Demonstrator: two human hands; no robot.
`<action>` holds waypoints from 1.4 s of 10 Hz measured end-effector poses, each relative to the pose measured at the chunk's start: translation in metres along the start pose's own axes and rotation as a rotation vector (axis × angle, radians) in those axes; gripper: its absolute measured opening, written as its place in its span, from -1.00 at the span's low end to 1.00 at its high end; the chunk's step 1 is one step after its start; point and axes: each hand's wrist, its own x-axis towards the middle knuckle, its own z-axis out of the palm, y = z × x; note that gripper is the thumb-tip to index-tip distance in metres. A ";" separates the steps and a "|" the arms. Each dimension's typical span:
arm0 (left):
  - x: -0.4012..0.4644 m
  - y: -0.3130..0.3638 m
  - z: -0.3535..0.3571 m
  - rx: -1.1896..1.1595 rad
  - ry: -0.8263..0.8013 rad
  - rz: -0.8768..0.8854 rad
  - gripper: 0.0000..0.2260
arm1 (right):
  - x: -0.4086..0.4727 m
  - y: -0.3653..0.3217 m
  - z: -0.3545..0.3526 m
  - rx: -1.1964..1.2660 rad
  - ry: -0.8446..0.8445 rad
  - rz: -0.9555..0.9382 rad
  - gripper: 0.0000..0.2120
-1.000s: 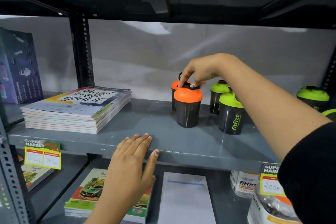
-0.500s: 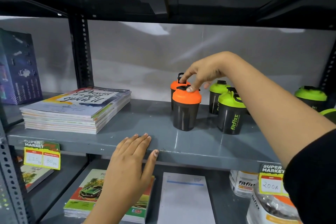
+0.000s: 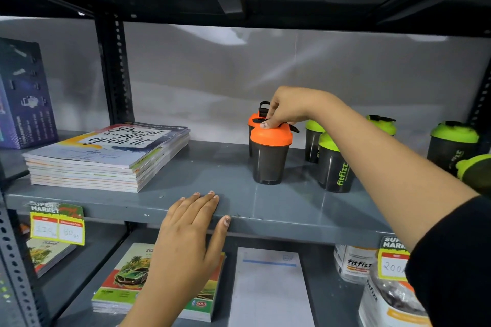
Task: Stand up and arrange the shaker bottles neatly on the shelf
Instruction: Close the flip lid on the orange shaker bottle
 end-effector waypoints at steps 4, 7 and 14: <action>0.000 0.002 0.000 -0.014 0.000 -0.013 -0.53 | 0.000 -0.016 0.022 -0.002 0.109 0.071 -0.57; 0.000 0.001 0.000 -0.026 0.003 -0.005 -0.55 | 0.006 -0.022 0.031 -0.073 0.222 0.249 -0.69; 0.000 -0.002 -0.001 -0.048 -0.006 0.010 -0.54 | 0.014 -0.030 0.034 -0.036 0.211 0.272 -0.81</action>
